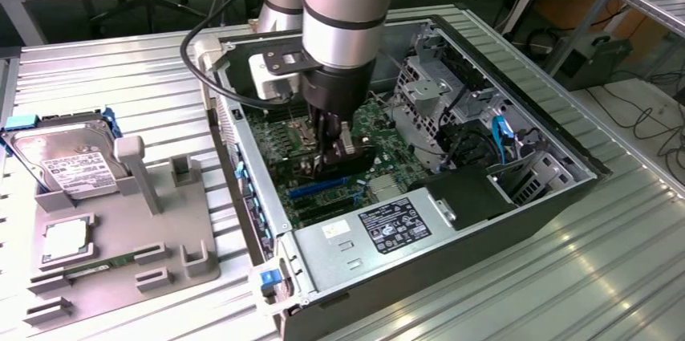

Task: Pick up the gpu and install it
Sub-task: 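Insert the gpu into the slot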

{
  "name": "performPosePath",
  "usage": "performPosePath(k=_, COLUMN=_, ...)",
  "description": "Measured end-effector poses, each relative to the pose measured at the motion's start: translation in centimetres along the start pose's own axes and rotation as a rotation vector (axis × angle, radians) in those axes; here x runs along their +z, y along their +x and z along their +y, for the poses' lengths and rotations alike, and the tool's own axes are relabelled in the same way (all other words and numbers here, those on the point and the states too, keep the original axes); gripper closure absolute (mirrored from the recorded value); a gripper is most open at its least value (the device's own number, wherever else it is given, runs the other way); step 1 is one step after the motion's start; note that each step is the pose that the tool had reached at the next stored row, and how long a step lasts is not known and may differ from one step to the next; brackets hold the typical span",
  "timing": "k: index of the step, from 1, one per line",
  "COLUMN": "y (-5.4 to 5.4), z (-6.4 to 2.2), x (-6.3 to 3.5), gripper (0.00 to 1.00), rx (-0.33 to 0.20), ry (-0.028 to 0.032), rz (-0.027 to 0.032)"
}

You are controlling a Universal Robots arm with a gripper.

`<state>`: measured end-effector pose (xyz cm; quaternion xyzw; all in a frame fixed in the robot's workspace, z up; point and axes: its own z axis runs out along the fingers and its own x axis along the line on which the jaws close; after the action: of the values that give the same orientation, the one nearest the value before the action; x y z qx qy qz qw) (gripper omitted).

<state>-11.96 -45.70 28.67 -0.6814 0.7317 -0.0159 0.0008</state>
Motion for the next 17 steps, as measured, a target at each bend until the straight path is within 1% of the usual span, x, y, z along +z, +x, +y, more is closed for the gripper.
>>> performPosePath(k=14, y=0.0, z=0.18, x=0.90, gripper=0.74, rx=0.000, ry=0.0000, rz=0.0012)
performPosePath(k=17, y=-0.1, z=0.19, x=1.09, gripper=0.74, rx=0.000, ry=0.0001, rz=0.0034)
